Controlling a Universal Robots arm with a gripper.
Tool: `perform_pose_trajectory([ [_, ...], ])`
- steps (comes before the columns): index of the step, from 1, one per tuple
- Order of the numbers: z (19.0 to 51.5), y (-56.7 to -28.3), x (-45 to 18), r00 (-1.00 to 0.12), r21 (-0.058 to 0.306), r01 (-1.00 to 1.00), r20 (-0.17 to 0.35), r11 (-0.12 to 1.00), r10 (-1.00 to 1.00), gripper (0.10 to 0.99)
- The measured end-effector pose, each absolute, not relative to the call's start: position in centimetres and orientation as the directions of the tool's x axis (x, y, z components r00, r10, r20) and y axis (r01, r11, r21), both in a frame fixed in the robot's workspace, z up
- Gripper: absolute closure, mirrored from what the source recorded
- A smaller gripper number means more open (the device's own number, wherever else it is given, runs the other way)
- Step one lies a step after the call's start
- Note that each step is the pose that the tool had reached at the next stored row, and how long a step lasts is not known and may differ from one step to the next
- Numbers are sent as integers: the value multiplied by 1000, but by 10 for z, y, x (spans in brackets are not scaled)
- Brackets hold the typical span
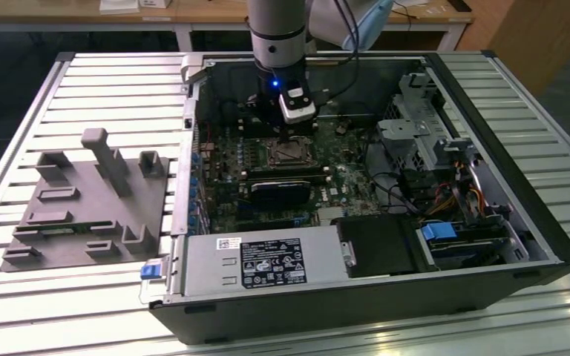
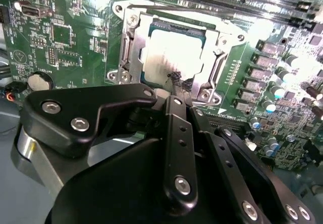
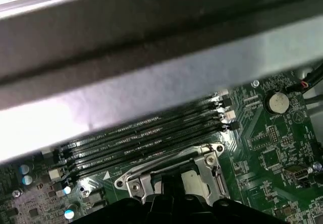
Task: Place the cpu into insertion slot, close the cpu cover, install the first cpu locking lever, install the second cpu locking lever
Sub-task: 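Install the first cpu locking lever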
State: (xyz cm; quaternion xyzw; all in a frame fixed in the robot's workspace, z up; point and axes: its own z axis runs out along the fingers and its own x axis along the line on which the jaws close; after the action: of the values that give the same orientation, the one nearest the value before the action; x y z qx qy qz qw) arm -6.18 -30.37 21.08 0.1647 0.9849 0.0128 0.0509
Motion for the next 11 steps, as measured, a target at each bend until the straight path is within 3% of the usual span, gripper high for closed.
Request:
perform_pose_trajectory([
  [11, 210, -313, -58, -945, 42, 309, -96, 950, 312, 980],
])
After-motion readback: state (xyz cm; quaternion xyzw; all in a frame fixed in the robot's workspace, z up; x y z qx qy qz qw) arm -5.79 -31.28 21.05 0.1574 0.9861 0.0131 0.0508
